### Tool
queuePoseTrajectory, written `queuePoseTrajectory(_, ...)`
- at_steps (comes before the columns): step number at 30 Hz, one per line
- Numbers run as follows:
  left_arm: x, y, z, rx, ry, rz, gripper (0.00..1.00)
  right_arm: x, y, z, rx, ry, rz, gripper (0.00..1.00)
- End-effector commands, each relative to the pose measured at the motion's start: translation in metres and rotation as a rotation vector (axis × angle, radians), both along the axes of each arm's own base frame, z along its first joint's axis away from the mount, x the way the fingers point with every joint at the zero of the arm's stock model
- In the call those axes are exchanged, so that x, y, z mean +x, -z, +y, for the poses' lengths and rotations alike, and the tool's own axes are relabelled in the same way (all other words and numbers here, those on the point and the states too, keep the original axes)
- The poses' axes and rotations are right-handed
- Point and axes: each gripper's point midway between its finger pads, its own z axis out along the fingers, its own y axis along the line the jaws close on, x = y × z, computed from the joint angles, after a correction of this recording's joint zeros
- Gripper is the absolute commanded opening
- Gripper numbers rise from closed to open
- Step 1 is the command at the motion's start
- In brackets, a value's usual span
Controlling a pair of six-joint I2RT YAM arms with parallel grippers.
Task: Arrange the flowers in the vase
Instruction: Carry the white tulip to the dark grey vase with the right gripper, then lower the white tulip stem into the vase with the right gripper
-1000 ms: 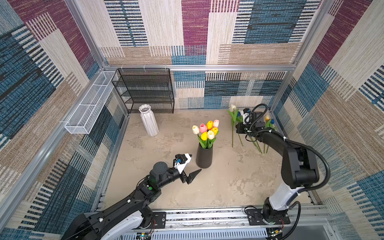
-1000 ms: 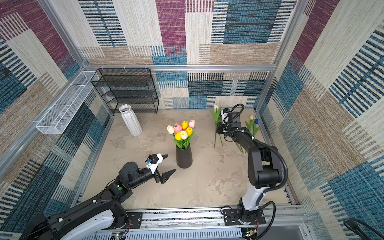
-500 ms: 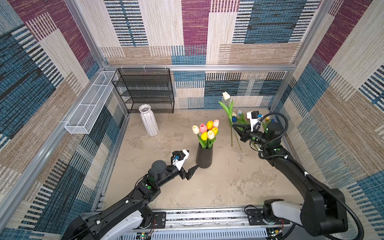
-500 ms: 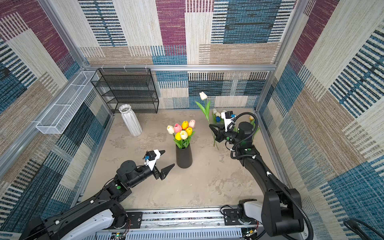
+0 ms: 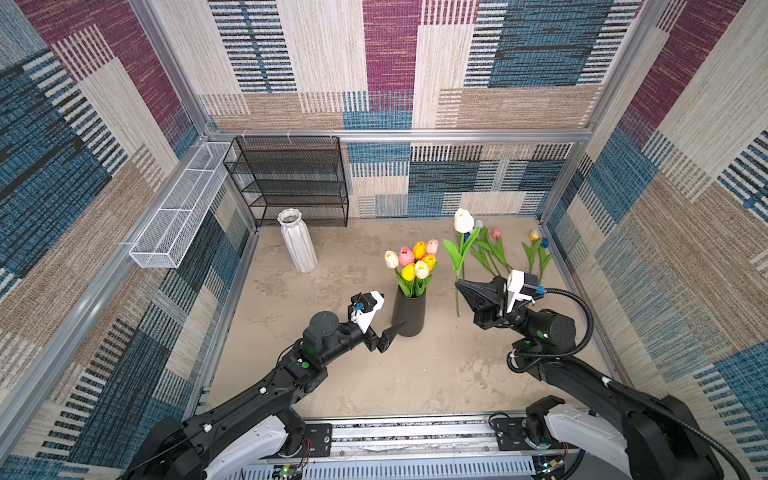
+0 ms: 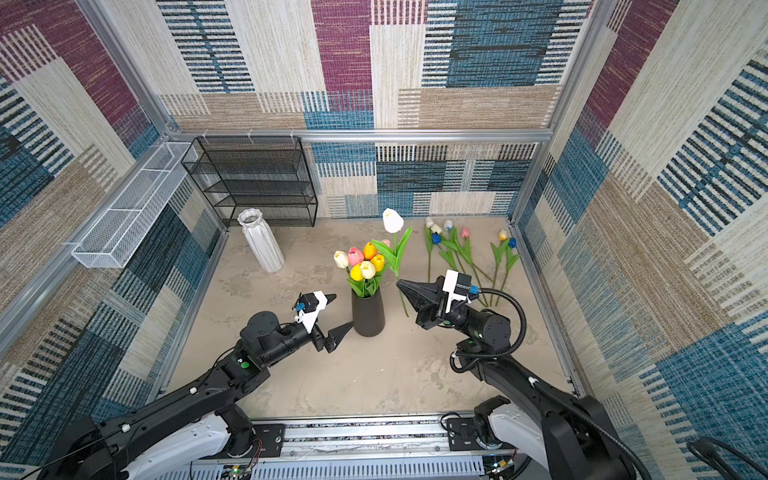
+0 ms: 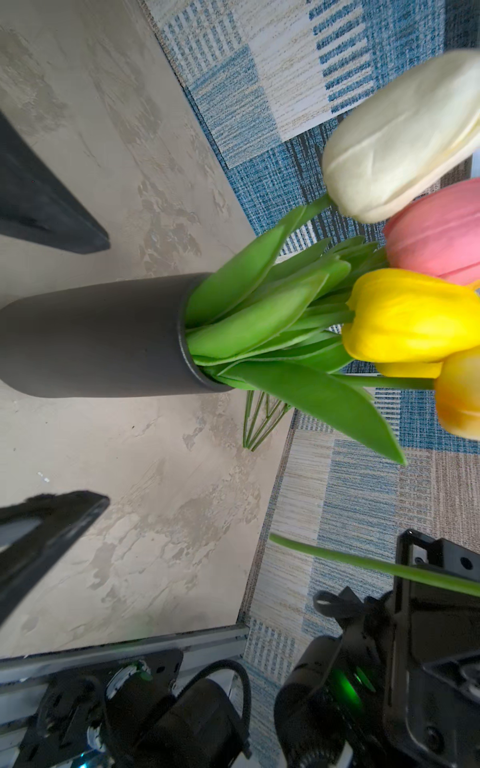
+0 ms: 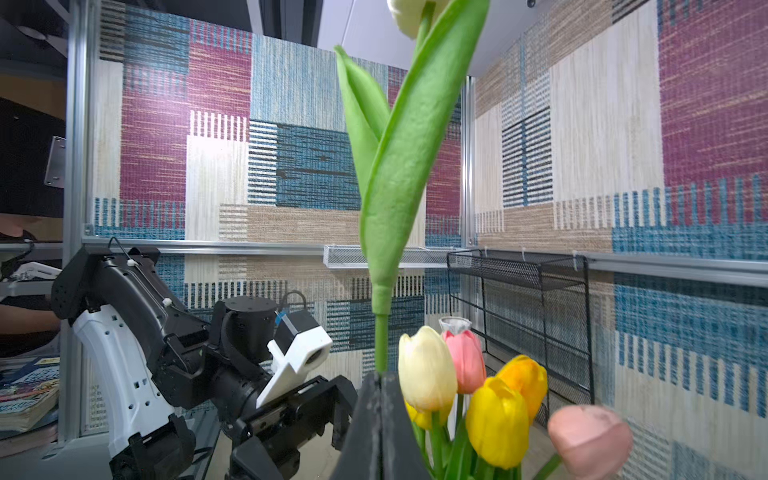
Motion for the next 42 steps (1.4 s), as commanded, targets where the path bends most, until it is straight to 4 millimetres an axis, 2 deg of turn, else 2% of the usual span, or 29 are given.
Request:
queuePoseTrajectory(1, 0.003, -0.016, -0.003, -0.057, 0.003, -0.022, 0.91, -0.012, -0.031, -0.004, 0.13, -0.009, -0.148, 0.0)
queuePoseTrajectory(4, 0.005, -0.016, -0.002, -0.056, -0.005, -0.023, 0.9, -0.005, -0.037, 0.006, 0.163, -0.012, -0.188, 0.0)
queuePoseTrajectory(14, 0.004, -0.014, 0.003, -0.043, -0.027, -0.027, 0.89, 0.032, -0.034, 0.036, 0.179, -0.014, -0.216, 0.0)
queuePoseTrajectory(23, 0.004, -0.01, 0.005, -0.029, -0.031, -0.026, 0.89, 0.05, -0.037, 0.046, 0.184, -0.003, -0.232, 0.0)
queuePoseTrajectory(38, 0.004, -0.005, 0.0, -0.007, -0.008, -0.017, 0.88, 0.034, -0.054, 0.037, 0.199, 0.0, -0.265, 0.0)
queuePoseTrajectory(42, 0.005, -0.005, -0.002, -0.014, -0.002, -0.017, 0.89, 0.038, -0.054, 0.037, 0.2, 0.023, -0.276, 0.0)
